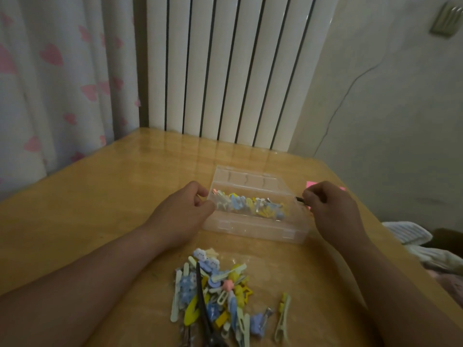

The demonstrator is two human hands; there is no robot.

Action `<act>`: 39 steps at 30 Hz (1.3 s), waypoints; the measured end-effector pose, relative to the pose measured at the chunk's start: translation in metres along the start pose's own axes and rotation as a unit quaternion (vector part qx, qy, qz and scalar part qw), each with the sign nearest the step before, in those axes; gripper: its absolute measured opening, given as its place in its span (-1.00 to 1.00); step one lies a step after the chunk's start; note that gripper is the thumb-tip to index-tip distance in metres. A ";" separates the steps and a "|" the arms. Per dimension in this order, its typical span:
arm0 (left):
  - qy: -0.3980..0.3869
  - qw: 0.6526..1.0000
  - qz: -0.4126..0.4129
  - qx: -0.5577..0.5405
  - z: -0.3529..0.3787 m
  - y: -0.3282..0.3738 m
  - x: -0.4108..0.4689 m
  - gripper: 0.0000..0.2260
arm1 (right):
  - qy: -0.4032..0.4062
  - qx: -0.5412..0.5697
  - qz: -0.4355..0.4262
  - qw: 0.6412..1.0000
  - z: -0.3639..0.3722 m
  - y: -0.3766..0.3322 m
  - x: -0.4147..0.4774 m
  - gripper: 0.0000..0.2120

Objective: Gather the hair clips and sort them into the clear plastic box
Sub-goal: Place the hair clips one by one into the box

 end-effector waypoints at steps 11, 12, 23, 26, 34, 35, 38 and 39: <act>0.004 1.000 0.002 0.004 0.001 0.000 0.000 -0.76 | -0.050 -0.071 -0.034 0.996 0.016 -0.011 0.006 -0.96; 0.005 1.000 0.002 0.005 0.001 0.000 0.000 -0.76 | -0.058 -0.076 -0.032 0.995 0.017 -0.009 0.007 -0.95; 0.000 1.000 -0.004 0.017 -0.001 0.000 0.000 -0.74 | -0.024 -0.089 -0.089 0.992 -0.001 -0.022 0.002 -0.85; -0.002 1.000 -0.004 0.013 -0.002 0.000 0.000 -0.72 | -0.053 -0.025 -0.129 0.990 -0.013 -0.050 -0.013 -0.91; 0.004 1.000 0.002 0.020 -0.002 0.001 0.001 -0.72 | -0.425 -0.021 -0.204 0.882 -0.003 -0.102 -0.064 -0.86; 0.003 1.000 0.003 0.019 -0.002 0.001 0.001 -0.72 | -0.448 -0.023 -0.204 0.870 -0.002 -0.105 -0.068 -0.84; 0.001 1.000 0.004 0.017 -0.001 0.001 0.002 -0.72 | -0.494 -0.046 -0.209 0.842 0.001 -0.108 -0.076 -0.79; 0.000 1.000 0.004 0.016 -0.001 0.000 0.002 -0.72 | -0.502 -0.053 -0.211 0.837 0.002 -0.108 -0.077 -0.79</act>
Point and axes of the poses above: each hand's wrist, its own x-axis towards the middle knuckle, its own z-axis out of the palm, y = z × x, the point moved 2 cm from there along x, towards the middle knuckle, and after that the axes turned 3 degrees about y, right-handed, at the moved point
